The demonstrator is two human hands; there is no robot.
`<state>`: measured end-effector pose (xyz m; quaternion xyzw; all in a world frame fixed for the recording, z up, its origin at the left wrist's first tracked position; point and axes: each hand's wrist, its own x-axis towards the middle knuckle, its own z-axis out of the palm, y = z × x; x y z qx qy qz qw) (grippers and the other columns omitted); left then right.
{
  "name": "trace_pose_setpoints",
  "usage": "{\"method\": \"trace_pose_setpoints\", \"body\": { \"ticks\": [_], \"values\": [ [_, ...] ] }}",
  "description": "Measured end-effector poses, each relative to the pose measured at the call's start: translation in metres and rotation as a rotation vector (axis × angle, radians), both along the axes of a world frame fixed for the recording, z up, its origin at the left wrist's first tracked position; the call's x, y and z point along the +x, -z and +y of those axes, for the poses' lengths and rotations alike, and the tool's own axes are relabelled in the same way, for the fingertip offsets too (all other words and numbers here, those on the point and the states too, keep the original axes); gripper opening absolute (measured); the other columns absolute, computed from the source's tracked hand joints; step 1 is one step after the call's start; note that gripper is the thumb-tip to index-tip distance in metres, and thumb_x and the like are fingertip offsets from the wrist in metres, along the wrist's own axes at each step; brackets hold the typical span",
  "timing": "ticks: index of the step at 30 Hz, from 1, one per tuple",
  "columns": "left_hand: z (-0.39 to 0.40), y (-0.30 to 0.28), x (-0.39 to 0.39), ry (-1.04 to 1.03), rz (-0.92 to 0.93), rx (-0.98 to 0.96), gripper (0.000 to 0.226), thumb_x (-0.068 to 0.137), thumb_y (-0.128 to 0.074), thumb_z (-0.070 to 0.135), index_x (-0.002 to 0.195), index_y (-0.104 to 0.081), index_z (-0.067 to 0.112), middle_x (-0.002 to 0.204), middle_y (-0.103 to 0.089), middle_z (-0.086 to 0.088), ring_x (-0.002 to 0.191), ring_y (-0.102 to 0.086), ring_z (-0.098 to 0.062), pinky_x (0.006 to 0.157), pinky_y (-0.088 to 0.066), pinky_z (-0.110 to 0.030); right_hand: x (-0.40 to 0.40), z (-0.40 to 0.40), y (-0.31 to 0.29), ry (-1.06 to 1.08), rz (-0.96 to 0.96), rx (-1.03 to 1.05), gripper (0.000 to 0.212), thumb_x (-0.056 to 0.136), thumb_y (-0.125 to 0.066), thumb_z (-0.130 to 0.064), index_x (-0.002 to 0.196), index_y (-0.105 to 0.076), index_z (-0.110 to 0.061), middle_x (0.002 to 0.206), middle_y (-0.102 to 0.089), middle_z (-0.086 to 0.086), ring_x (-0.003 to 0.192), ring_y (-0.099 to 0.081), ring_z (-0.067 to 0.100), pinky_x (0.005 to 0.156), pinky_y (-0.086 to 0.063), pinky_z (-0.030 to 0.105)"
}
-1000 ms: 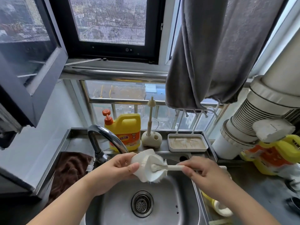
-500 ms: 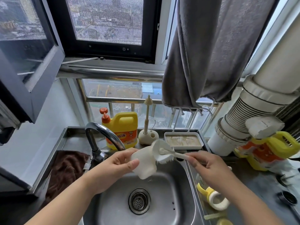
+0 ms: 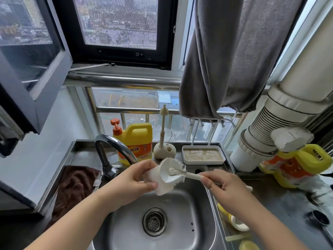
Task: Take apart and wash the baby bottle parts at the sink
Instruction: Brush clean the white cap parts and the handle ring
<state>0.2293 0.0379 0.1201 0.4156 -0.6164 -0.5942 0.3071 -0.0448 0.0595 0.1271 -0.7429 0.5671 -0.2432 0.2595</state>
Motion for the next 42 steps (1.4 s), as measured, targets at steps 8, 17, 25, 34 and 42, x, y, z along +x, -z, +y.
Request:
{"method": "trace_pose_setpoints", "body": {
  "ticks": [8,17,25,34,42],
  "values": [
    [0.005,0.001,-0.005,-0.06,0.166,0.081,0.034,0.063,-0.077,0.032,0.089,-0.067,0.013,0.082,-0.068,0.0,0.079,-0.062,-0.011,0.071,-0.049,-0.021,-0.023,0.007,0.009,-0.025,0.087,0.01,0.015,0.08,-0.043,-0.073,0.081,-0.057,-0.069,0.089,-0.057,-0.027,0.086,-0.054,0.0,0.066,-0.035,0.011],
    [0.001,-0.012,-0.003,-0.083,0.343,0.176,0.072,0.049,-0.091,0.041,0.098,-0.06,-0.001,0.086,-0.065,-0.009,0.078,-0.063,-0.016,0.07,-0.054,-0.023,-0.013,0.006,0.009,-0.051,-0.025,-0.053,0.021,0.084,-0.045,-0.065,0.095,-0.062,-0.06,0.082,-0.062,-0.013,0.082,-0.058,0.009,0.073,-0.044,0.022],
    [0.009,-0.012,-0.007,-0.084,0.444,0.242,0.037,0.069,-0.077,0.009,0.1,-0.059,-0.003,0.087,-0.065,-0.013,0.078,-0.063,-0.02,0.07,-0.055,-0.026,-0.007,0.002,0.003,0.015,-0.155,-0.032,0.02,0.085,-0.055,-0.056,0.092,-0.071,-0.044,0.081,-0.064,-0.013,0.078,-0.059,0.004,0.067,-0.041,0.013],
    [0.008,-0.014,-0.003,-0.092,0.542,0.291,0.05,0.045,-0.095,0.027,0.086,-0.071,0.011,0.088,-0.066,-0.016,0.08,-0.065,-0.024,0.074,-0.057,-0.031,-0.013,0.002,0.0,0.088,-0.2,0.046,0.027,0.08,-0.053,-0.052,0.095,-0.071,-0.039,0.076,-0.064,-0.013,0.067,-0.057,0.002,0.06,-0.039,0.016],
    [0.003,-0.01,0.005,-0.034,0.489,0.273,0.039,0.051,-0.092,0.017,0.07,-0.059,0.012,0.082,-0.054,-0.016,0.079,-0.057,-0.024,0.074,-0.053,-0.03,-0.02,0.011,0.007,0.131,-0.233,0.143,0.014,0.089,-0.059,-0.029,0.096,-0.072,-0.027,0.061,-0.06,-0.025,0.057,-0.055,-0.006,0.056,-0.036,0.01]
  ]
}}
